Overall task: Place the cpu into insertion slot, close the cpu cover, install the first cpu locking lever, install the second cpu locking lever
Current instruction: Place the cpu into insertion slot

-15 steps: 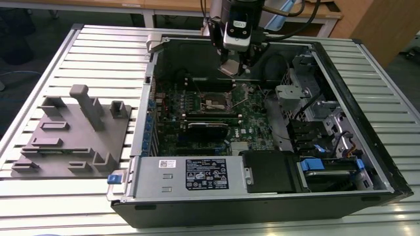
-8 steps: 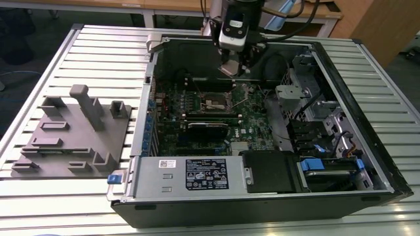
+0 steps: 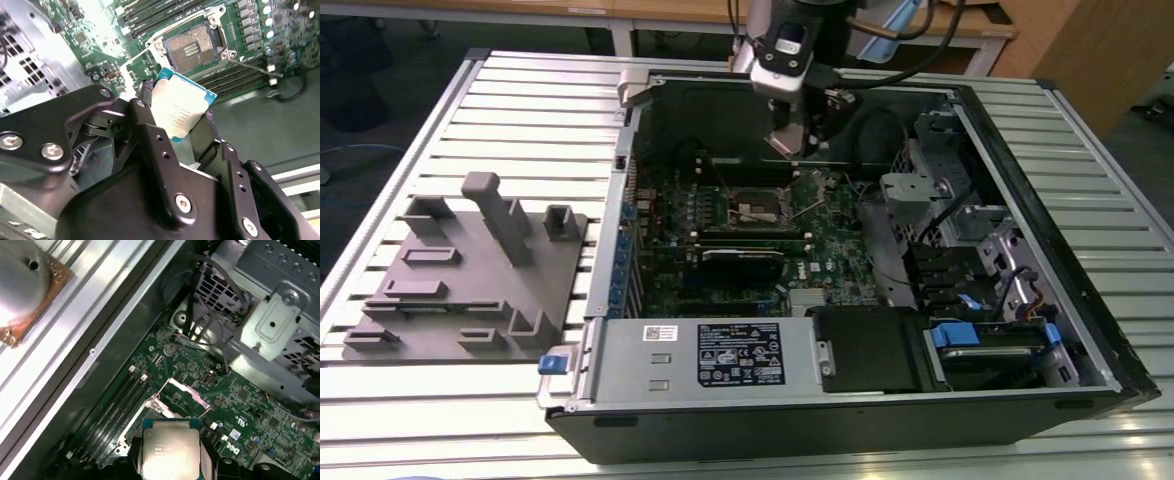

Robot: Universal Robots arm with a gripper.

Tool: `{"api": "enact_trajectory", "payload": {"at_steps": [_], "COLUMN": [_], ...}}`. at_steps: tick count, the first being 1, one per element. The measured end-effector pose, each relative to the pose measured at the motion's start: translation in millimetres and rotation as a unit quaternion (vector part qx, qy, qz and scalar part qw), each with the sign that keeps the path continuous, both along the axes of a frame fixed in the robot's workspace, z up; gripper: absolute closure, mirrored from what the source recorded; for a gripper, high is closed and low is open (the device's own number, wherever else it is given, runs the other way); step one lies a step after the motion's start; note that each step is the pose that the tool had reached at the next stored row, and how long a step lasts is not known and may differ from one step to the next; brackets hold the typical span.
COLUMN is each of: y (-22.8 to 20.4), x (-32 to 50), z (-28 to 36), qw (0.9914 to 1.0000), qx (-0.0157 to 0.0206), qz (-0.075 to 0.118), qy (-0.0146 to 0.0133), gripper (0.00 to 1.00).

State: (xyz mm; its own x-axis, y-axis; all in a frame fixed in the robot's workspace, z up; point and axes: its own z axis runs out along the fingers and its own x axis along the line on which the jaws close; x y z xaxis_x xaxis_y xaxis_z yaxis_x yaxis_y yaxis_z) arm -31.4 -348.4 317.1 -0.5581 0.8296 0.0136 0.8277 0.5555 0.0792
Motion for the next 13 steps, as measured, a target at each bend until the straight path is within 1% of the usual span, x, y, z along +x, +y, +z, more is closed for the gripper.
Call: {"api": "enact_trajectory", "payload": {"at_steps": [2,4,8,13], "y": [0.0,0.0,0.0,0.0], "x": [0.0,0.0,0.0,0.0], "z": [-0.2,-0.3,-0.4,-0.4], "qw": [0.99984,0.99955,0.99909,0.99878], "qx": [-0.0001,0.0,0.0,0.0], "qz": [-0.018,-0.03,-0.043,-0.049], "qy": [0.0,0.0,0.0,0.0], "gripper": [0.46,0.46,0.46,0.46]}}
